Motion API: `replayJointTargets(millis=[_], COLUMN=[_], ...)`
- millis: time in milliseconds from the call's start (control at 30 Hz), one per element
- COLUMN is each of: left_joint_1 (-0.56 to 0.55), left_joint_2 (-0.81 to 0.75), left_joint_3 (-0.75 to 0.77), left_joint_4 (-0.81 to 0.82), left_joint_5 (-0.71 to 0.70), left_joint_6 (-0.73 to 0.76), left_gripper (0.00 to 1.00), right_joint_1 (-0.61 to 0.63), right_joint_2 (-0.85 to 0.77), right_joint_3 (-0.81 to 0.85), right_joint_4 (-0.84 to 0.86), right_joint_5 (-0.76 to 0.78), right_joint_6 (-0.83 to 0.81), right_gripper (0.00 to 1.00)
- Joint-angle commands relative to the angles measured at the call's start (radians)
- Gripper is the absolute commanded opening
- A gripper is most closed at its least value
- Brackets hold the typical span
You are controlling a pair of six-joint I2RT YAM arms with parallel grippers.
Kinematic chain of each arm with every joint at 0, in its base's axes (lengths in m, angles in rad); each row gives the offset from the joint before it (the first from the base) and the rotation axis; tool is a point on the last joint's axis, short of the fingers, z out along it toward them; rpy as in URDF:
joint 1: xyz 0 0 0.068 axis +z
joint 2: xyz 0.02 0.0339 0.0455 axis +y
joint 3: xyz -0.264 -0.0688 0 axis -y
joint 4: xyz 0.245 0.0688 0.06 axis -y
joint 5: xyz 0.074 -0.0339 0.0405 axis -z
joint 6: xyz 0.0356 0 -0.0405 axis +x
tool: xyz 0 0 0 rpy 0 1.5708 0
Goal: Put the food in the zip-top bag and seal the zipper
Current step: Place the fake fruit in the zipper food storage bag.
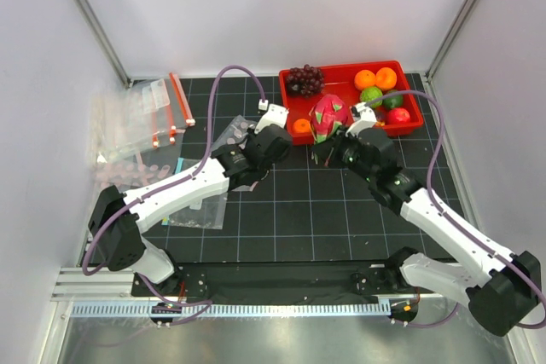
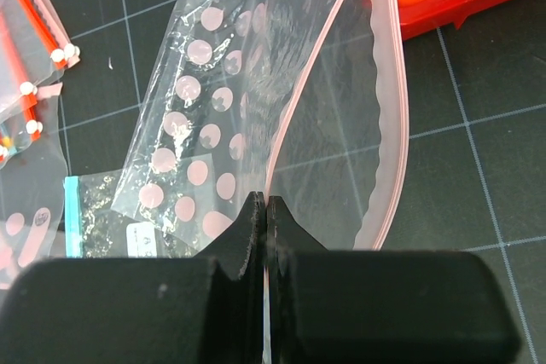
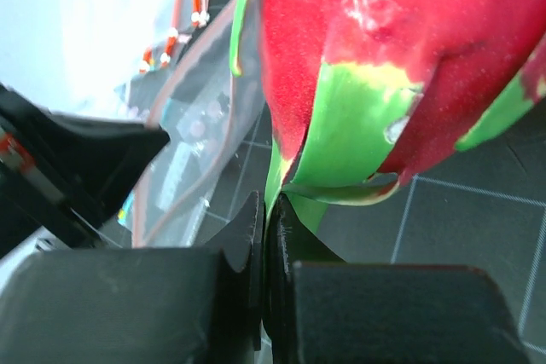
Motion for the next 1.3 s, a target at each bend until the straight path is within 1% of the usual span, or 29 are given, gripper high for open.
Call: replayJointTargets(millis=[0,100,167,367,467,600,733,800,1033,1267], left_joint_1=[0.008,0.016,0.019,0.027,0.028,0.028,0.028,0.028,0.030,0.051], left_joint_2=[-0.009,-0.012,-0.012,-0.011,-0.012,-0.014,-0.025,-0.045,-0.069,-0.089], left_joint_3=[-0.001,-0.004,-0.007,-0.010,-0.011,-0.013,-0.018,-0.025,-0.039,-0.054], left_joint_4=[0.043,0.046,0.049,0.053,0.056,0.061,0.063,0.070,0.079,0.081], left_joint_5=[0.018,0.027,0.037,0.068,0.082,0.102,0.114,0.122,0.110,0.107], left_joint_6=[0.016,0.016,0.015,0.010,0.007,0.004,0.001,-0.001,0.003,-0.014], left_gripper=[0.00,0.00,0.00,0.00,0.00,0.00,0.00,0.00,0.00,0.00], right_joint_1=[0.008,0.030,0.038,0.073,0.088,0.094,0.104,0.105,0.134,0.165], right_joint_2=[-0.057,-0.063,-0.062,-0.077,-0.089,-0.080,-0.059,-0.039,-0.002,0.085], right_joint_3=[-0.028,-0.038,-0.050,-0.077,-0.094,-0.110,-0.113,-0.119,-0.107,-0.085], right_joint_4=[0.079,0.084,0.104,0.184,0.230,0.297,0.329,0.364,0.375,0.378], right_joint_5=[-0.042,-0.082,-0.151,-0.194,-0.235,-0.347,-0.370,-0.414,-0.433,-0.448], right_joint_6=[-0.071,-0.112,-0.125,-0.146,-0.151,-0.143,-0.140,-0.129,-0.129,-0.126], right_gripper=[0.01,0.01,0.01,0.01,0.01,0.01,0.01,0.01,0.01,0.01])
